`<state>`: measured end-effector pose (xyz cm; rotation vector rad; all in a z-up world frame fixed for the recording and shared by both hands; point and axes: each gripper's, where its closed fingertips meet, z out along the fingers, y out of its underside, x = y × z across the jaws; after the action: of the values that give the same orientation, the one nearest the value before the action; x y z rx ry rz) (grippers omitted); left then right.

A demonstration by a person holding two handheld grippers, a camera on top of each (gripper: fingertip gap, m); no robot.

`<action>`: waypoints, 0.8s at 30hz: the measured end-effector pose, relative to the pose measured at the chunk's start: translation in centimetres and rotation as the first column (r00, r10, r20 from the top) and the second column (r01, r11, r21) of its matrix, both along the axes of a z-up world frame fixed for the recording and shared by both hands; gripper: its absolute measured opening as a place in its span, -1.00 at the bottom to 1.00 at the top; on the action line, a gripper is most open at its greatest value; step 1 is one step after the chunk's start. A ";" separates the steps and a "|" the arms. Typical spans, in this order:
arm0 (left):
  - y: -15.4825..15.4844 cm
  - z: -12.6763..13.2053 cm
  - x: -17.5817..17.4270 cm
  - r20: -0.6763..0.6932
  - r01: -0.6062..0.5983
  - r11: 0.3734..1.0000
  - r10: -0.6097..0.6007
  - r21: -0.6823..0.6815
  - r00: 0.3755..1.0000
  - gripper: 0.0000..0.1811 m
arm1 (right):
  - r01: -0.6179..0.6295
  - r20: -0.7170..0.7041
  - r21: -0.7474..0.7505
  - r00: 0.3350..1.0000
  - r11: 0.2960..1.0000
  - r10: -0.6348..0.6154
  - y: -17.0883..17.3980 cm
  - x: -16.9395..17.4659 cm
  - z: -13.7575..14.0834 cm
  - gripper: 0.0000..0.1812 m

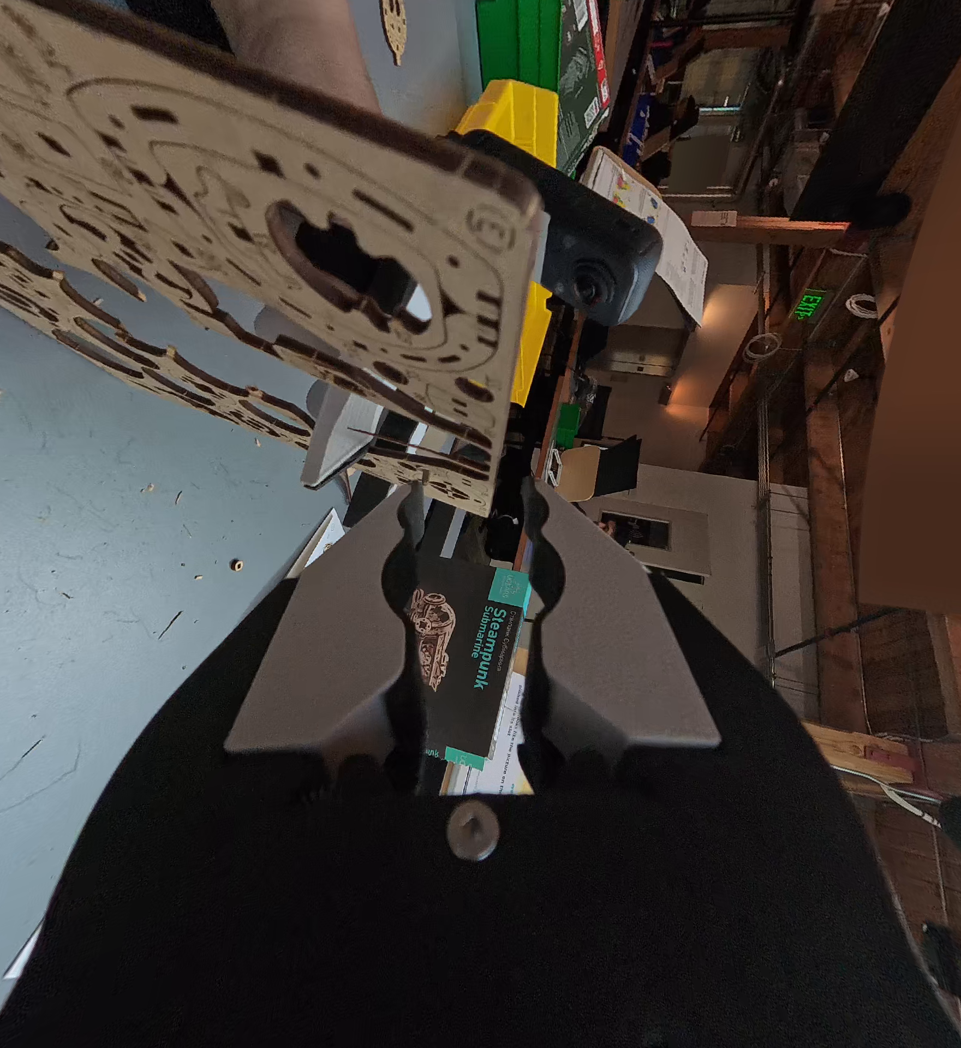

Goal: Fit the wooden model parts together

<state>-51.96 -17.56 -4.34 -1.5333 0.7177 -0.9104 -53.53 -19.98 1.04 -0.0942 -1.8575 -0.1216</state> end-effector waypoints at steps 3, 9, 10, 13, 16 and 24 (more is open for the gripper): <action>0.1 -0.1 -0.1 0.006 -0.014 1.000 0.014 -0.007 1.000 -0.48 | 0.031 -0.046 -0.031 0.998 0.999 -0.032 0.7 0.2 0.5 -0.61; 0.4 0.6 -1.1 0.031 -0.099 0.995 0.098 0.031 0.995 -0.49 | 0.165 -0.138 -0.185 0.972 0.969 -0.192 4.1 2.0 1.3 -0.63; 0.5 0.7 -1.3 0.026 -0.129 0.991 0.128 0.044 0.991 -0.48 | 0.201 -0.160 -0.241 0.957 0.949 -0.243 5.0 2.5 1.6 -0.65; 1.1 1.0 -2.3 -0.009 -0.248 0.964 0.250 0.100 0.968 -0.49 | 0.290 -0.177 -0.508 0.887 0.811 -0.428 8.0 4.5 2.7 -0.71; 1.6 1.1 -2.9 -0.045 -0.358 0.924 0.366 0.137 0.929 -0.49 | 0.165 -0.129 -0.844 0.861 0.511 -0.491 8.2 6.2 5.1 -0.69; 1.8 1.0 -3.3 -0.125 -0.580 0.776 0.620 0.247 0.775 -0.49 | 0.323 0.337 -0.941 0.913 -0.096 -0.228 1.8 2.8 4.3 -0.42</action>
<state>-55.21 -15.78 -3.35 -1.5487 0.3858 -0.1898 -50.78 -18.20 5.34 -1.6026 -1.5297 1.0704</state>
